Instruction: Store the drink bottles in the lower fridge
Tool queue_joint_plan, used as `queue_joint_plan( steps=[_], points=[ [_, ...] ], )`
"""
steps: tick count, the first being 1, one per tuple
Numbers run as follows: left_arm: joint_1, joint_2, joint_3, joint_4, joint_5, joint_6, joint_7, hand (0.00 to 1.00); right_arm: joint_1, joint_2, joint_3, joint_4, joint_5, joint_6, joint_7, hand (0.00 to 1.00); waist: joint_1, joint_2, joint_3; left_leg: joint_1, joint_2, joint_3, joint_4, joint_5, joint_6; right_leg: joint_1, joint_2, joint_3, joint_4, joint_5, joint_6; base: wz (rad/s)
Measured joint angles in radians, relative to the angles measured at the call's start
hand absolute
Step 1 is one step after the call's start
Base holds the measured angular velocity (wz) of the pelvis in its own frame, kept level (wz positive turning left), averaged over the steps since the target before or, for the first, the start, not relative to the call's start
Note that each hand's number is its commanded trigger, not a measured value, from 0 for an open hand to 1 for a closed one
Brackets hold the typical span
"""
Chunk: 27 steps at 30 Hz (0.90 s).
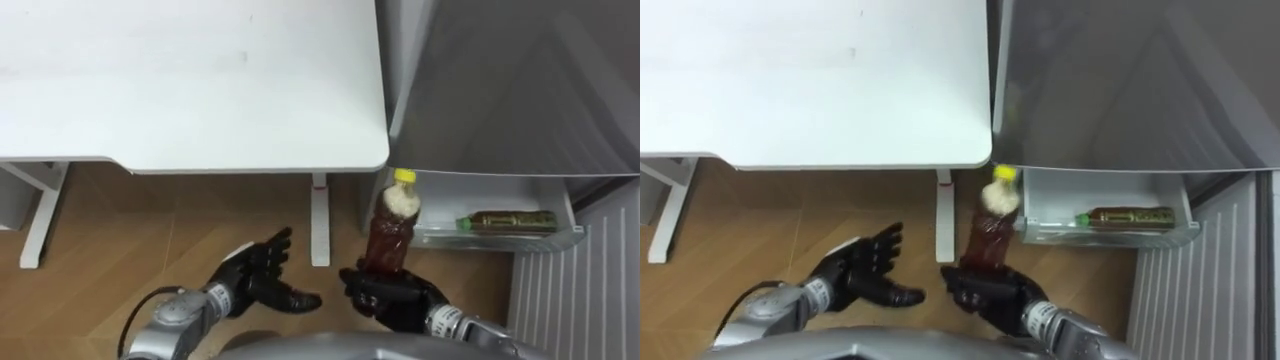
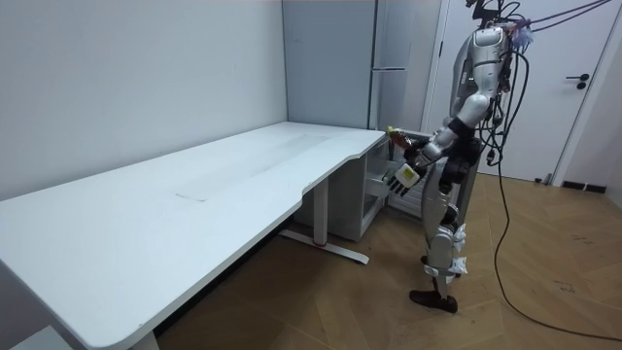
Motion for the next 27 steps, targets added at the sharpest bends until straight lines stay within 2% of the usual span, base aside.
queue_joint_plan(
  steps=[4, 7, 13, 18, 27],
  points=[
    [0.036, 0.02, 0.046, 0.045, 0.017, -0.003, 0.042, 0.0, 0.0, -0.006, -0.108, -0.001, 0.129, -0.044, -0.021, 1.0, 0.0, -0.01, -0.0002, -0.005, 0.0, -0.001, -0.001, 0.0, 0.0, -0.003, 0.0, -0.002, -0.001, 0.0, 0.0, 0.0],
    [0.039, 0.02, 0.059, 0.064, 0.01, -0.019, 0.081, 0.0, 0.001, -0.013, -0.117, -0.001, 0.219, -0.071, -0.033, 1.0, -0.004, -0.011, -0.0013, -0.005, 0.0, 0.0, -0.001, 0.0, 0.0, -0.003, 0.0, -0.004, -0.001, 0.0, 0.0, 0.0],
    [0.045, 0.019, 0.099, 0.091, 0.008, -0.039, 0.127, 0.0, -0.001, -0.016, -0.154, 0.041, 0.235, -0.1, -0.039, 1.0, 0.001, -0.011, -0.0036, 0.002, 0.001, 0.012, -0.005, 0.0, 0.0, -0.002, 0.0, 0.006, -0.001, 0.0, 0.0, -0.05],
    [0.065, 0.019, 0.118, 0.092, -0.002, -0.04, 0.158, 0.0, -0.003, -0.018, -0.159, 0.095, 0.269, -0.1, -0.072, 1.0, 0.006, -0.013, -0.009, -0.029, 0.001, 0.013, 0.002, 0.0, 0.0, -0.032, -0.001, 0.005, 0.004, 0.0, 0.0, 0.0],
    [0.066, 0.019, 0.141, 0.1, -0.008, -0.04, 0.182, 0.0, -0.025, -0.009, -0.239, 0.169, 0.273, -0.098, -0.135, 1.0, 0.005, -0.013, -0.0092, -0.045, 0.001, 0.016, 0.002, 0.0, 0.0, -0.052, -0.002, 0.005, 0.005, 0.0, -0.001, 0.0]
  ],
)
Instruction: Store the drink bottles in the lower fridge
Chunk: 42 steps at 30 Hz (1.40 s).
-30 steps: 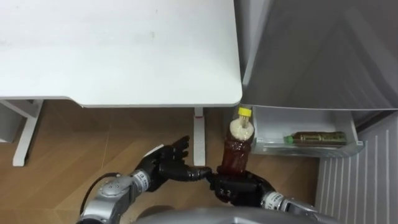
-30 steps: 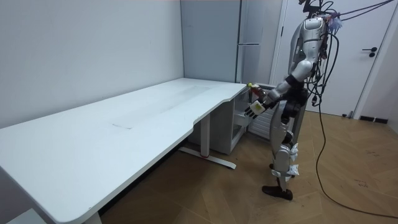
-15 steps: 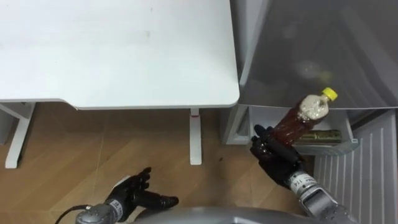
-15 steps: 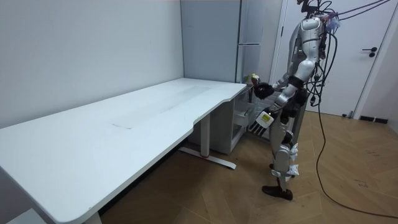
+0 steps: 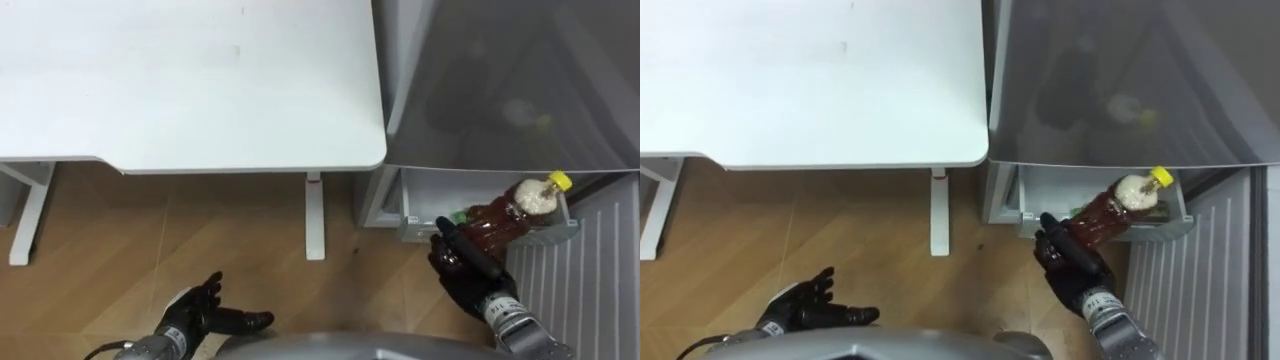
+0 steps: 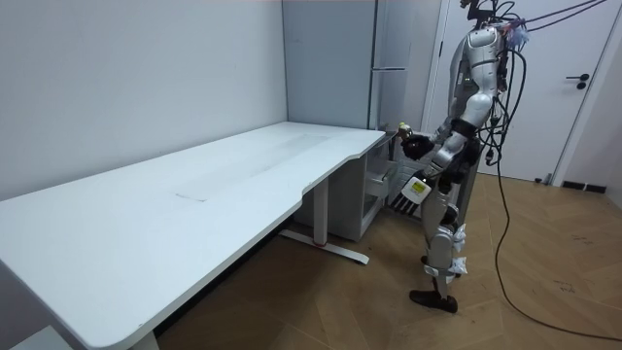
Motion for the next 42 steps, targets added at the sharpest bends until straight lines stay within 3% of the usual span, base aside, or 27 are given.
queue_joint_plan(
  steps=[3, 7, 11, 13, 18, 21, 25, 34, 42],
  points=[
    [-0.001, 0.0, 0.007, 0.012, -0.008, 0.0, 0.015, 0.0, -0.022, 0.001, -0.025, 0.049, 0.039, 0.0, -0.025, 1.0, 0.0, -0.002, -0.0002, -0.021, 0.0, 0.0, 0.004, 0.001, 0.002, -0.027, -0.002, 0.0, 0.016, 0.0, 0.0, -0.01],
    [-0.032, -0.001, 0.016, 0.034, -0.014, 0.003, 0.021, 0.0, -0.116, 0.004, -0.072, 0.155, 0.114, 0.001, -0.08, 1.0, 0.002, -0.006, 0.0029, -0.092, -0.001, -0.001, 0.044, 0.003, 0.005, -0.099, -0.012, -0.004, 0.056, -0.001, 0.0, -0.01],
    [-0.085, -0.002, 0.013, 0.079, -0.016, 0.021, 0.042, 0.0, -0.22, 0.003, -0.107, 0.221, 0.165, 0.002, -0.14, 1.0, 0.0, -0.014, 0.0135, -0.165, -0.003, -0.001, 0.086, 0.007, 0.011, -0.177, -0.022, -0.004, 0.106, -0.002, -0.002, 0.0],
    [-0.118, -0.002, 0.011, 0.093, -0.043, 0.025, 0.064, 0.0, -0.29, 0.002, -0.132, 0.243, 0.202, 0.002, -0.191, 1.0, 0.002, -0.023, 0.024, -0.235, -0.003, -0.002, 0.136, 0.007, 0.011, -0.246, -0.031, -0.002, 0.157, -0.008, -0.008, 0.02],
    [-0.21, -0.005, -0.009, 0.146, -0.042, 0.032, 0.123, 0.0, -0.449, -0.017, -0.153, 0.304, 0.235, 0.001, -0.316, 1.0, 0.007, -0.034, 0.0368, -0.39, -0.002, -0.003, 0.232, 0.009, 0.025, -0.403, -0.046, 0.004, 0.26, -0.015, -0.02, 0.02],
    [-0.242, -0.005, -0.011, 0.16, -0.081, 0.033, 0.159, 0.0, -0.524, -0.02, -0.185, 0.304, 0.274, 0.0, -0.402, 1.0, 0.01, -0.048, 0.0468, -0.475, -0.006, -0.004, 0.281, 0.007, 0.031, -0.497, -0.061, 0.014, 0.334, -0.04, -0.02, 0.05],
    [-0.27, -0.001, -0.049, 0.156, -0.159, 0.03, 0.188, 0.0, -0.589, -0.062, -0.189, 0.303, 0.302, -0.004, -0.503, 1.0, 0.028, -0.049, 0.0471, -0.583, -0.006, -0.004, 0.319, 0.019, 0.036, -0.613, -0.068, 0.02, 0.386, -0.038, -0.021, 0.01],
    [-0.327, 0.002, -0.075, 0.152, -0.159, 0.025, 0.251, 0.0, -0.706, -0.143, -0.189, 0.298, 0.289, -0.011, -0.639, 1.0, 0.028, -0.052, 0.048, -0.732, -0.015, 0.002, 0.343, 0.04, 0.041, -0.776, -0.085, 0.029, 0.443, -0.03, -0.04, 0.04],
    [-0.361, 0.027, -0.16, 0.15, -0.183, 0.024, 0.297, 0.0, -0.779, -0.159, -0.178, 0.297, 0.269, -0.011, -0.663, 1.0, 0.026, -0.07, 0.058, -0.756, -0.026, 0.012, 0.341, 0.042, 0.042, -0.809, -0.101, 0.03, 0.454, -0.036, -0.038, 0.01]
  ],
)
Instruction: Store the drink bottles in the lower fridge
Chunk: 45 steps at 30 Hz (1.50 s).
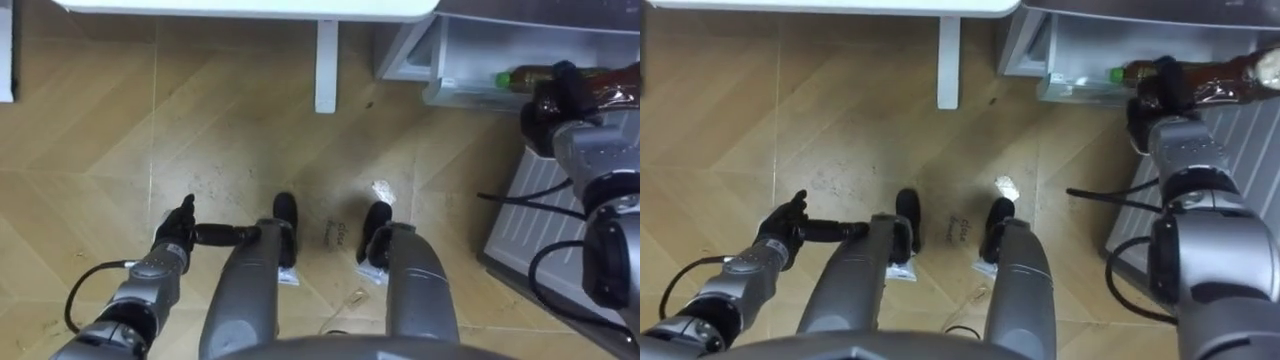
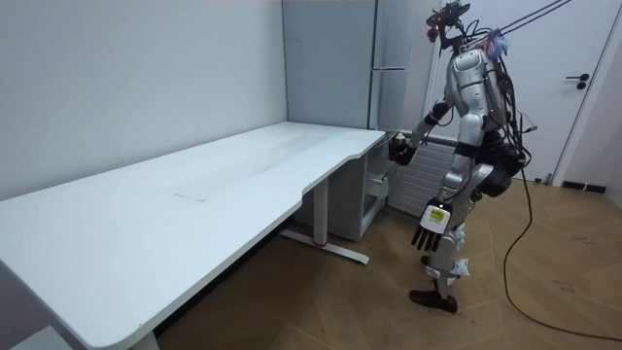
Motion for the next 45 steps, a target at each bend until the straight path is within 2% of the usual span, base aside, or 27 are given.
queue_joint_plan(
  steps=[3, 9, 18, 19, 20, 22, 23, 26, 32, 35, 45],
  points=[
    [-0.004, 0.007, -0.024, 0.0, -0.014, -0.001, 0.001, 0.0, -0.015, 0.0, 0.0, -0.001, 0.011, 0.0, -0.018, 1.0, 0.004, -0.001, 0.0006, -0.002, 0.0, 0.001, -0.001, 0.0, 0.0, 0.001, -0.001, -0.001, -0.004, -0.002, 0.003, 0.01],
    [-0.005, 0.008, -0.025, 0.002, -0.015, -0.007, 0.002, 0.0, -0.047, 0.0, 0.001, -0.007, 0.001, 0.0, -0.061, 1.0, 0.007, -0.002, 0.0011, -0.002, 0.001, 0.003, -0.005, 0.0, 0.0, -0.002, 0.0, -0.001, -0.003, -0.002, 0.002, 0.0],
    [-0.007, 0.011, -0.024, -0.002, -0.016, -0.005, 0.008, 0.0, -0.048, 0.0, 0.001, -0.047, 0.039, 0.005, -0.079, 0.99, 0.013, -0.002, 0.001, -0.014, 0.005, 0.006, 0.004, 0.0, 0.0, -0.012, 0.003, -0.001, -0.002, -0.003, 0.0, 0.0],
    [-0.007, 0.011, -0.025, -0.002, -0.015, -0.005, 0.008, 0.0, -0.048, 0.0, 0.001, -0.05, 0.056, 0.005, -0.076, 0.93, 0.018, -0.002, 0.001, -0.013, 0.005, 0.006, 0.004, 0.0, 0.001, -0.012, 0.003, 0.0, -0.002, -0.003, 0.0, 0.0],
    [-0.007, 0.01, -0.025, -0.002, -0.015, -0.005, 0.008, 0.0, -0.048, 0.0, 0.001, -0.05, 0.067, 0.005, -0.073, 0.74, 0.022, -0.002, 0.0011, -0.013, 0.005, 0.007, 0.005, 0.0, 0.001, -0.011, 0.003, 0.0, -0.001, -0.003, 0.0, 0.0],
    [-0.007, 0.006, -0.025, -0.002, -0.016, -0.005, 0.008, 0.0, -0.048, 0.0, 0.001, -0.05, 0.081, 0.005, -0.049, 0.51, 0.03, -0.003, 0.0015, -0.013, 0.006, 0.008, 0.007, 0.0, 0.001, -0.011, 0.003, -0.001, 0.006, -0.003, 0.0, 0.02],
    [-0.007, 0.005, -0.025, -0.002, -0.016, -0.005, 0.008, 0.0, -0.048, 0.001, 0.001, -0.05, 0.081, 0.005, -0.039, 0.0, 0.033, -0.003, 0.0015, -0.013, 0.006, 0.009, 0.008, 0.0, 0.001, -0.011, 0.002, -0.001, 0.01, -0.003, 0.0, 0.03],
    [-0.007, 0.005, -0.025, -0.003, -0.016, -0.006, 0.008, 0.0, -0.048, 0.001, 0.006, -0.048, 0.081, 0.005, -0.014, 0.0, 0.035, -0.003, 0.0015, -0.013, 0.006, 0.009, 0.009, 0.0, 0.001, -0.011, 0.002, -0.001, 0.01, -0.003, 0.0, 0.0],
    [-0.007, 0.008, -0.041, -0.007, -0.017, -0.006, 0.021, 0.0, -0.049, -0.003, 0.102, -0.048, 0.064, 0.003, 0.084, 0.0, 0.037, -0.003, 0.0015, -0.012, 0.006, 0.009, 0.007, 0.0, 0.002, -0.011, 0.002, -0.002, 0.011, -0.004, -0.001, 0.01],
    [-0.007, 0.008, -0.043, -0.008, -0.018, -0.006, 0.021, 0.0, -0.049, -0.003, 0.149, -0.047, 0.052, 0.015, 0.11, 0.0, 0.038, -0.003, 0.0016, -0.012, 0.006, 0.008, 0.004, 0.001, 0.002, -0.011, 0.001, -0.004, 0.011, -0.005, -0.002, 0.02],
    [-0.003, 0.008, -0.067, -0.016, -0.019, 0.0, 0.022, 0.0, -0.039, -0.004, 0.199, -0.034, 0.028, 0.048, 0.212, 0.0, 0.052, -0.005, 0.0034, 0.012, 0.006, 0.003, -0.001, 0.001, 0.002, 0.021, 0.001, -0.015, -0.006, -0.006, -0.002, 0.0]
  ],
)
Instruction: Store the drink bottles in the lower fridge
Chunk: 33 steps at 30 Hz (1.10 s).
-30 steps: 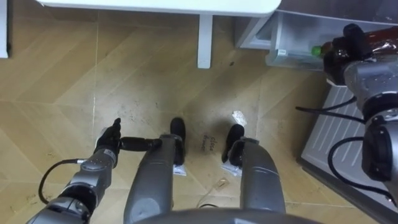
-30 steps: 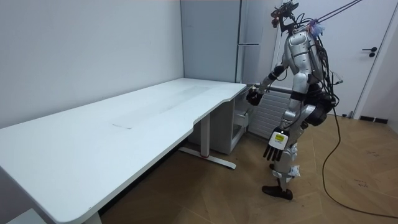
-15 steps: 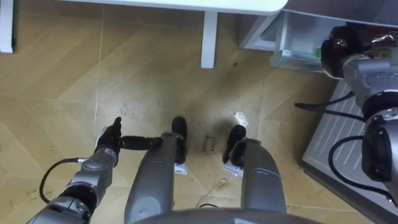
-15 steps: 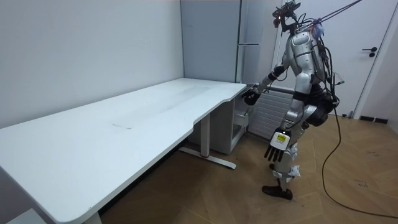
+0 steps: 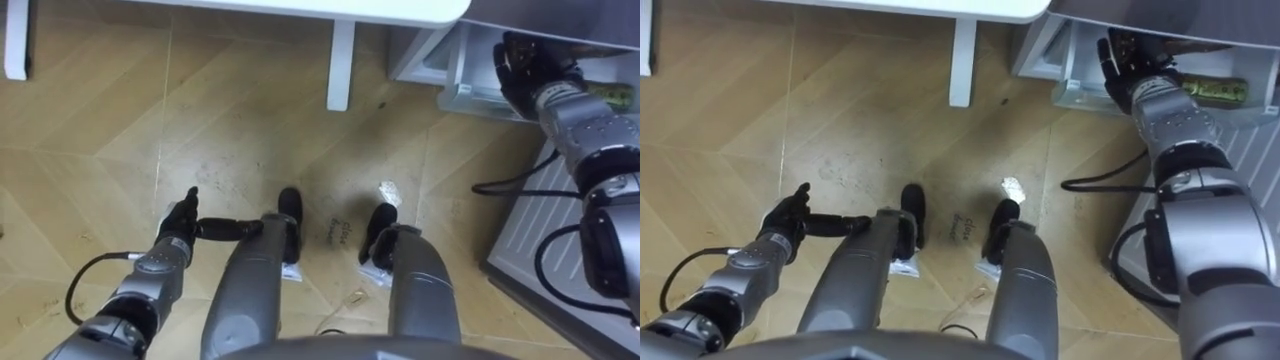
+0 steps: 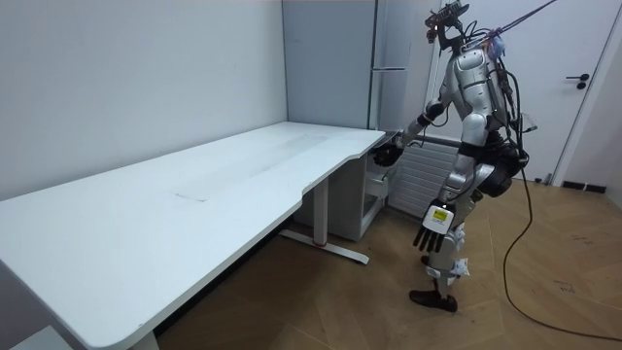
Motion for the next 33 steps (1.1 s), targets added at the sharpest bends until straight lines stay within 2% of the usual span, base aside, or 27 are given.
queue_joint_plan(
  steps=[15, 33],
  points=[
    [0.002, 0.001, -0.013, -0.008, -0.001, 0.002, 0.01, 0.0, 0.032, -0.03, 0.033, 0.001, -0.077, -0.003, 0.106, 0.0, 0.008, 0.002, 0.0006, 0.01, 0.001, -0.008, -0.014, 0.0, 0.0, 0.018, 0.003, -0.014, -0.015, 0.002, 0.001, 0.01],
    [0.012, 0.003, -0.015, -0.021, -0.033, 0.016, 0.018, 0.0, 0.061, -0.032, 0.033, -0.036, -0.085, -0.006, 0.104, 0.0, 0.007, 0.007, -0.0007, 0.027, -0.001, -0.008, -0.013, 0.0, 0.0, 0.035, 0.002, -0.011, -0.012, 0.002, 0.001, 0.0]
  ],
)
